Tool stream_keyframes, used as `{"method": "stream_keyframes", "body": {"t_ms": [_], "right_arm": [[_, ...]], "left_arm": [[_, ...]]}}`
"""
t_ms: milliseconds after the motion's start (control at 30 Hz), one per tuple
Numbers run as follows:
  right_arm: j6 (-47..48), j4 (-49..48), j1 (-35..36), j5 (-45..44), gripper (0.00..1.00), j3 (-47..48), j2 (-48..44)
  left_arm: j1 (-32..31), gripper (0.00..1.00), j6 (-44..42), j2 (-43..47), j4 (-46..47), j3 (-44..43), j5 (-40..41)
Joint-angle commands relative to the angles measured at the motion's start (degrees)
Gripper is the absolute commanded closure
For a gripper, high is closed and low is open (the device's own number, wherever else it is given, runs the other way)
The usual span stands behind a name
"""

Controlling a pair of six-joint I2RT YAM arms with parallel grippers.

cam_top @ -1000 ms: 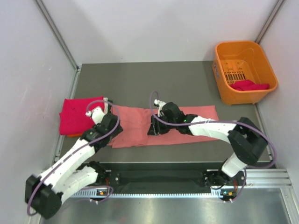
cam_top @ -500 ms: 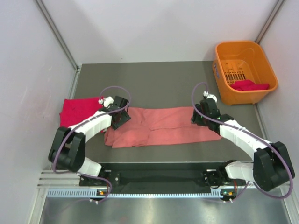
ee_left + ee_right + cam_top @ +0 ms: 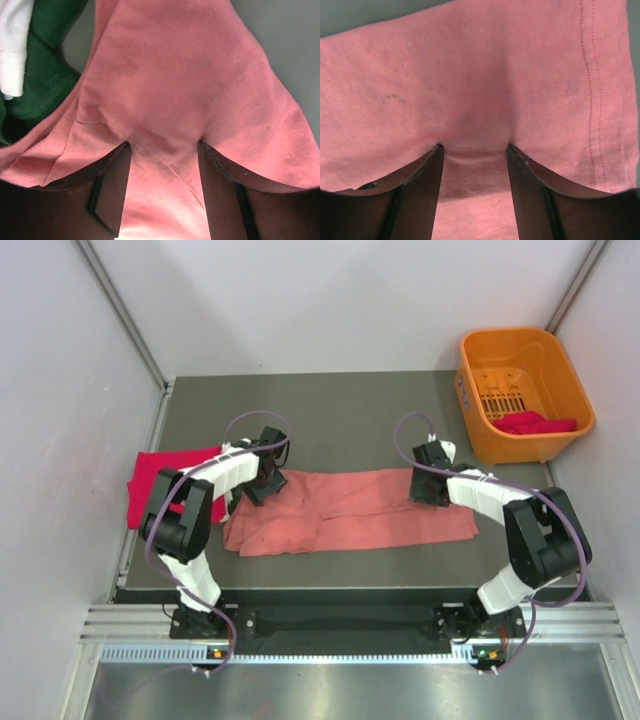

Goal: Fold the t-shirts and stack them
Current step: Fold the tshirt

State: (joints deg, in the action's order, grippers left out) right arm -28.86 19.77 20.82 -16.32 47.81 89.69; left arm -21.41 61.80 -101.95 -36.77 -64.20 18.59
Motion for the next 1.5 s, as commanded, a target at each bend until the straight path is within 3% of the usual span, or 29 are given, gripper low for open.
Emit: {"method": "stream_keyframes", "body": {"t_ms": [0,233,533,633,733,900,1133,1200,1233,1467], "right_arm": [[-1.3,2.7,-0.2,-3.3,0.45,-0.2,0.1],[-4.6,8.7,6.6,0.2,0.42,-3.9,-2.3],[-21.5,10.6,43.6,9.2,0.41,-2.6,0.3],[-25.9,9.8,53.8,12.3,0.4,5.0,5.1],[-25.4,9.0,58.1,14.9,0.39,17.1,10.2],[-22.9,10.6,52.8,10.0,0.33,18.8,2.7],[-10.4,4.3,28.5,13.8,0.32,10.5,-12.0],[-8.1,0.5,23.2,16.1,0.34,9.8,-12.6],[-6.3,-0.3,18.5,21.4,0.38,10.2,-12.0],[-0.6,-1.6,10.0,29.5,0.39,17.2,-2.4]], "left_arm": [[0.4,0.4,0.4,-5.6,3.5,-2.4,0.4],[2.0,0.41,-4.6,-14.8,2.6,-15.2,-1.6],[2.5,0.45,-12.6,-27.4,2.7,-33.2,-8.2],[2.5,0.46,-15.0,-31.7,2.2,-39.4,-9.8],[2.6,0.47,-17.0,-33.3,4.9,-42.1,-12.8],[2.7,0.47,-19.5,-35.6,10.8,-45.1,-17.3],[2.6,0.46,-21.9,-42.3,14.3,-55.0,-24.8],[2.8,0.47,-22.7,-43.8,11.5,-60.7,-23.9],[2.8,0.47,-23.1,-44.1,11.2,-61.9,-23.8],[3.7,0.42,-27.3,-41.2,11.0,-60.6,-21.7]]}}
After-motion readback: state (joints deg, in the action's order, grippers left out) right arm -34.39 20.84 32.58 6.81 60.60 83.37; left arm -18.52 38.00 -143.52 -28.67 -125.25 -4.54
